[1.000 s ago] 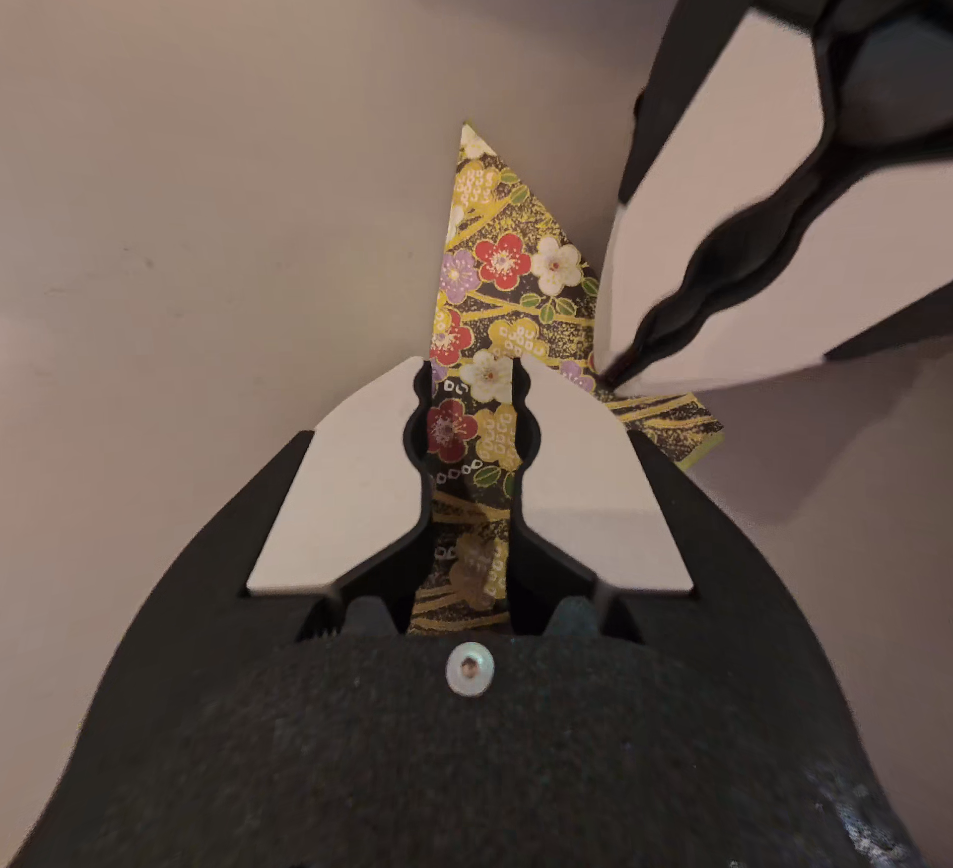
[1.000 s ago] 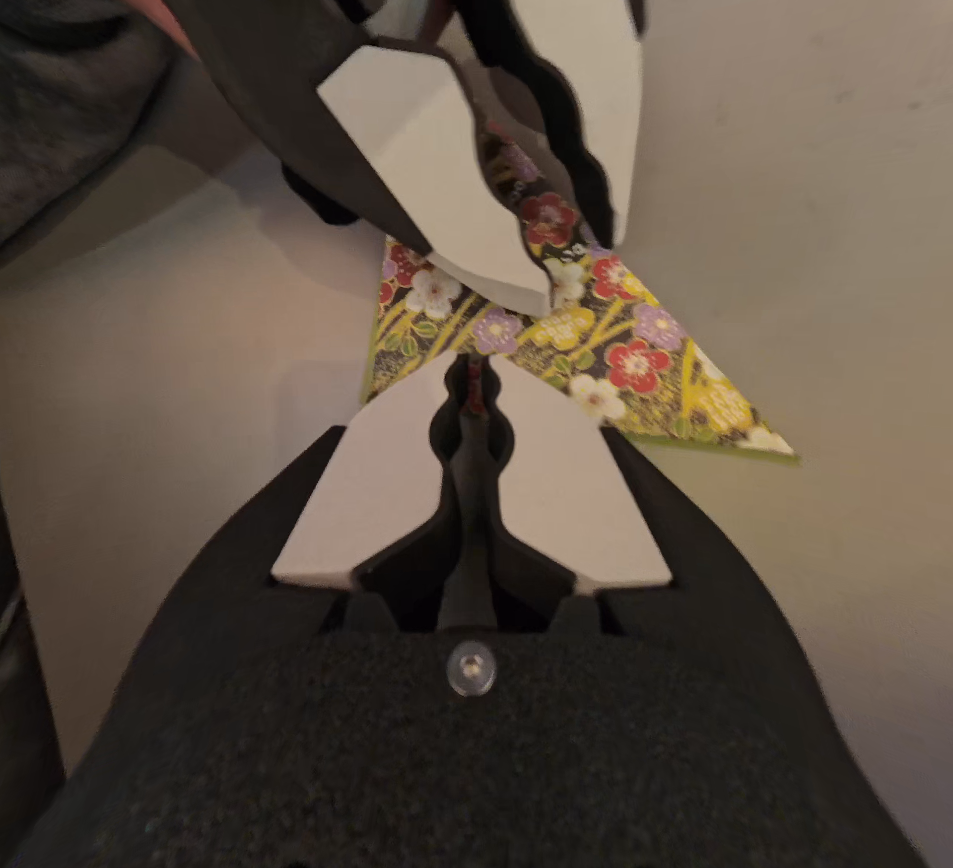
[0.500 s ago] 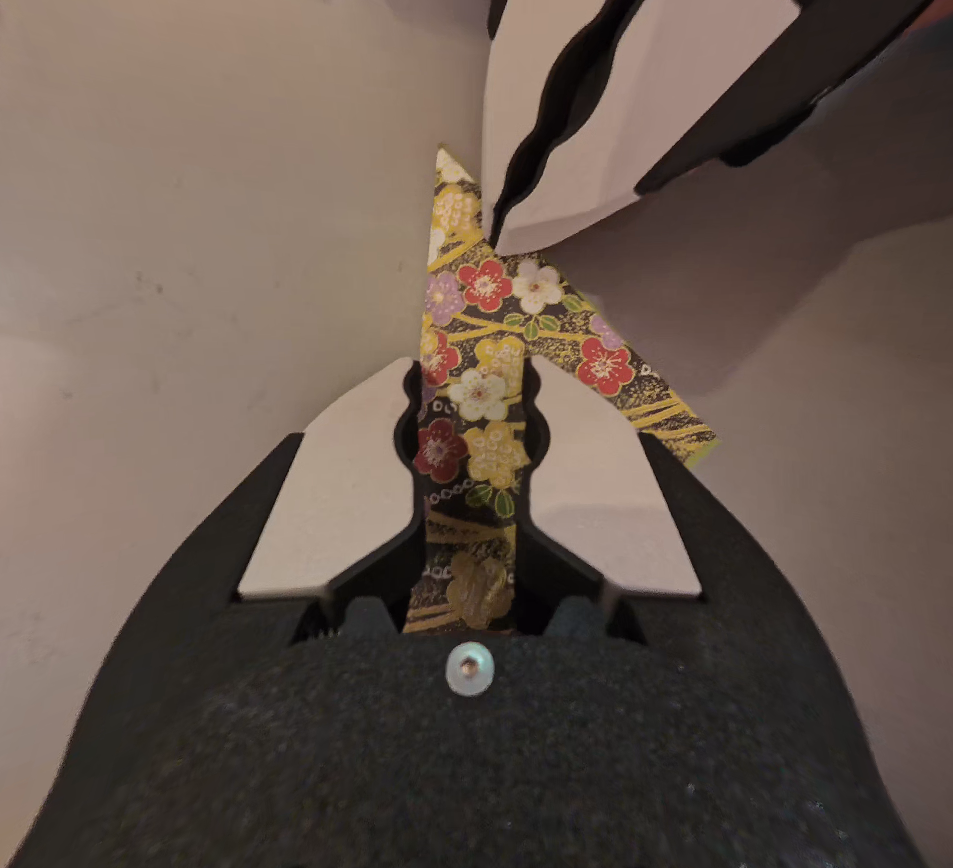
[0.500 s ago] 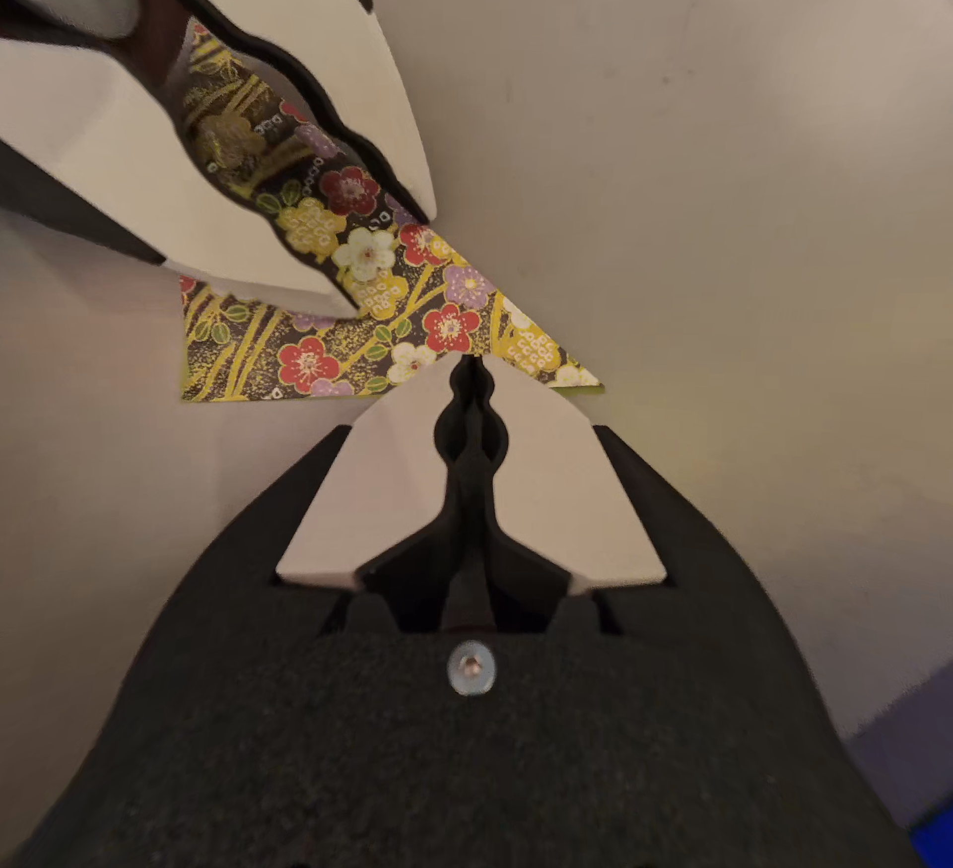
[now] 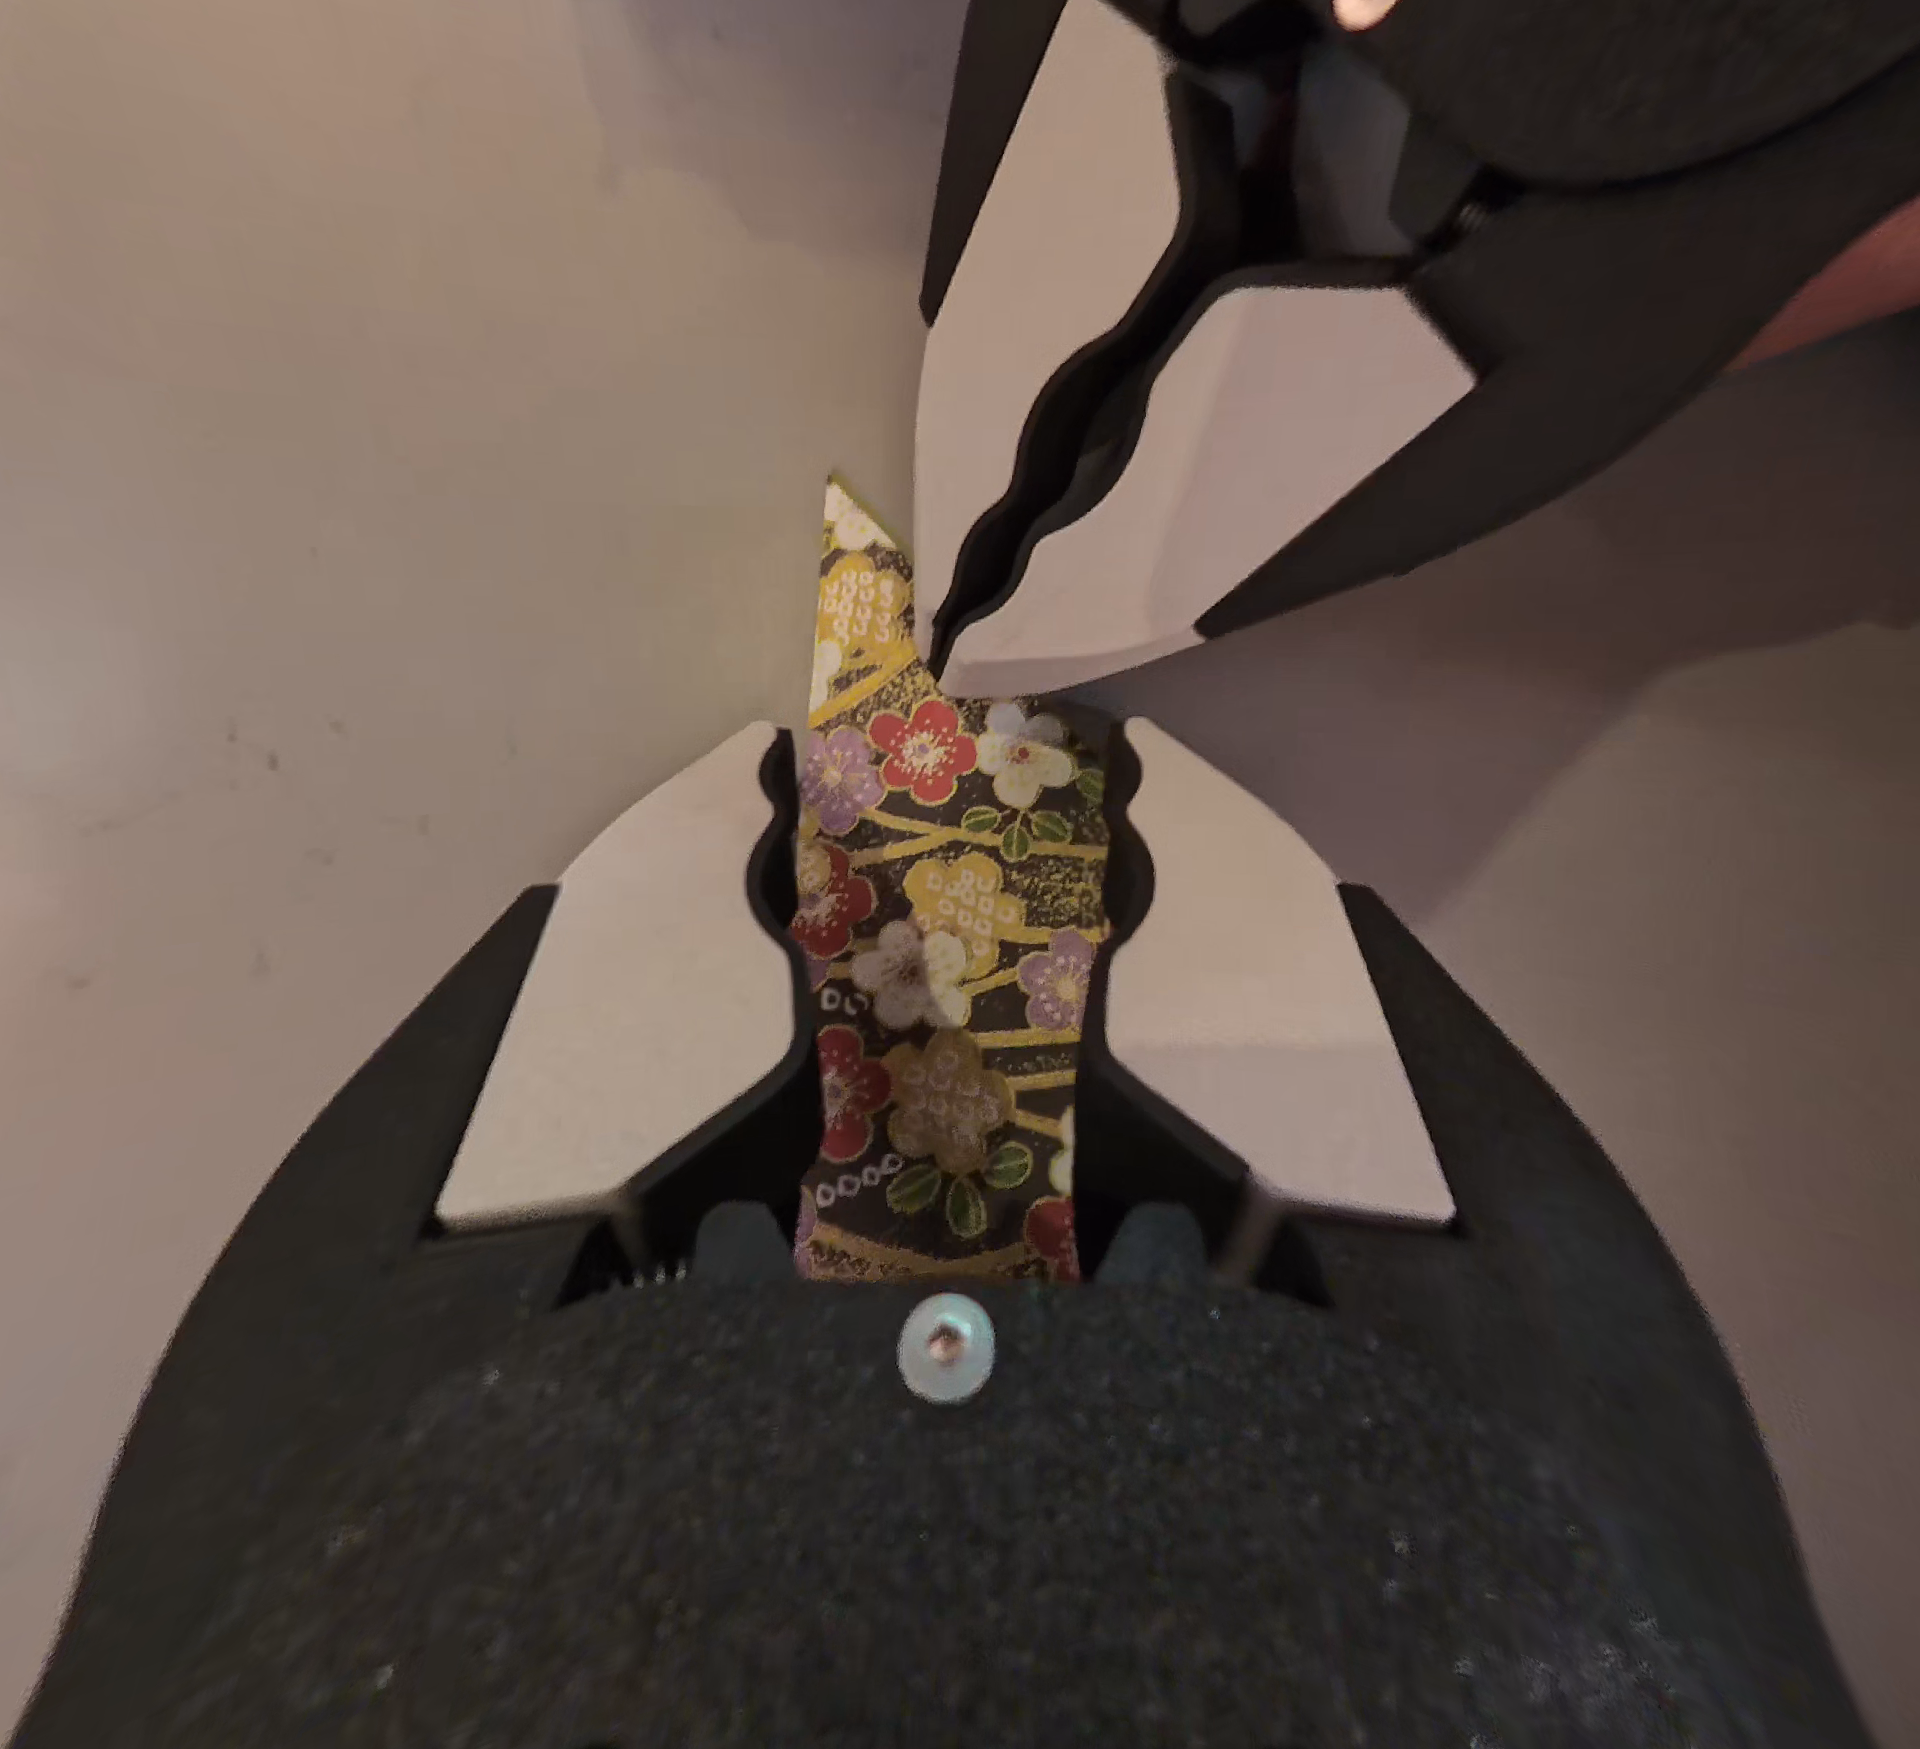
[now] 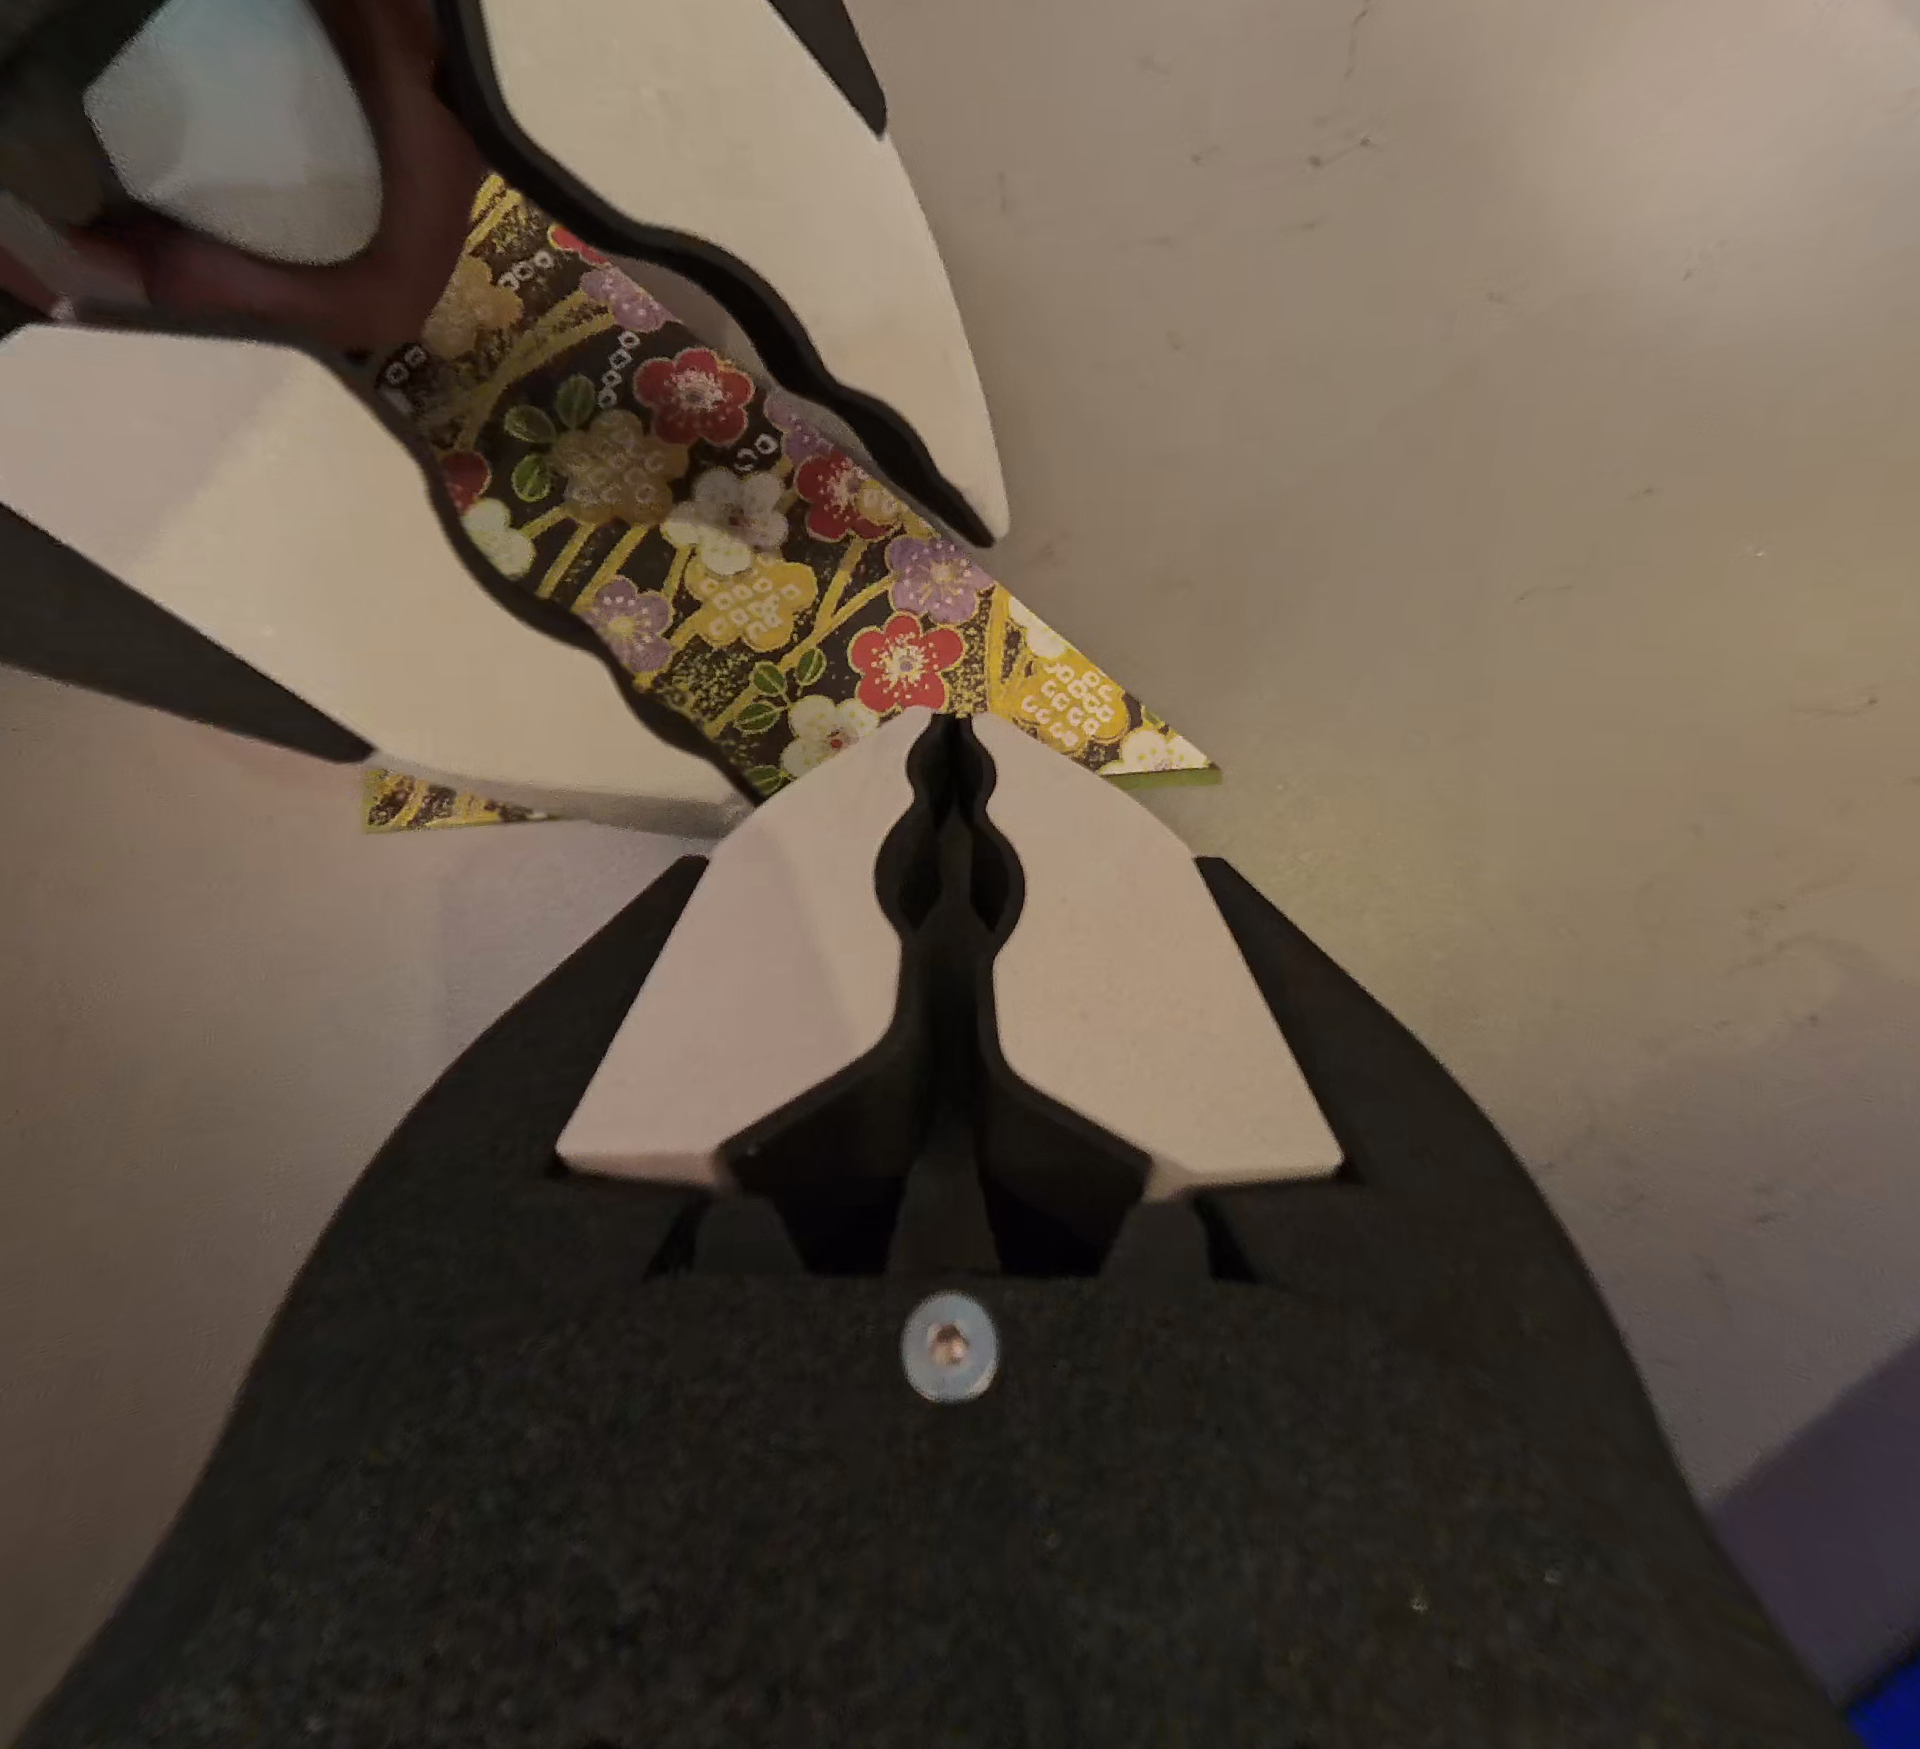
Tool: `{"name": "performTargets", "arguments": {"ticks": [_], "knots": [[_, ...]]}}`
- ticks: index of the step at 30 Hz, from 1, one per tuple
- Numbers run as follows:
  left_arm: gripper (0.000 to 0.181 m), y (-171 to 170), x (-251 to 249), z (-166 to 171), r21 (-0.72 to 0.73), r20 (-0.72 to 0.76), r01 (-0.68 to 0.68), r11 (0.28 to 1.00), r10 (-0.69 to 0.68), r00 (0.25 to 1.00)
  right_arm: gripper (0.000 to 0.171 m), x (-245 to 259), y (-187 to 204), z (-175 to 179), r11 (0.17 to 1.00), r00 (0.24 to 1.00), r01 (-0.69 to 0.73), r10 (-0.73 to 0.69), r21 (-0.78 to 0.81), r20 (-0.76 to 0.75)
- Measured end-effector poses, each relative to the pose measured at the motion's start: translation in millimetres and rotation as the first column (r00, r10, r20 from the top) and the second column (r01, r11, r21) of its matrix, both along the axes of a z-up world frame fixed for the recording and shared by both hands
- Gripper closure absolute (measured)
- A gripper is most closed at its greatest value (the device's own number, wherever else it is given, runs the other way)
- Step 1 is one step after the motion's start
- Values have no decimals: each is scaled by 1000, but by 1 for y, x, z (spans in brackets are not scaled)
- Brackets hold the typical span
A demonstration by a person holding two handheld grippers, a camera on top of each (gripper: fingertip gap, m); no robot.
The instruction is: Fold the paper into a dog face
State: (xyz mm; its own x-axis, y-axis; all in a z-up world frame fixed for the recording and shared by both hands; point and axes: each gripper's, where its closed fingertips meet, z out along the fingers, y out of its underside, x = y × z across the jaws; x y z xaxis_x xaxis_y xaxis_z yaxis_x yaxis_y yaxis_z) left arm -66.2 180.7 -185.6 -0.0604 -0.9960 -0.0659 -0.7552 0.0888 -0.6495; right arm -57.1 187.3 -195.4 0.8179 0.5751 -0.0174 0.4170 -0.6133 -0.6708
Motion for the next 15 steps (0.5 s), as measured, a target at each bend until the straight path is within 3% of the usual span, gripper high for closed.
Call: {"name": "performTargets", "arguments": {"ticks": [15], "knots": [[132,2,-6,-8,-28,-9,29,999,-29,1000,171,0,0,0,1000,1000,-5,5,-6,-27]]}}
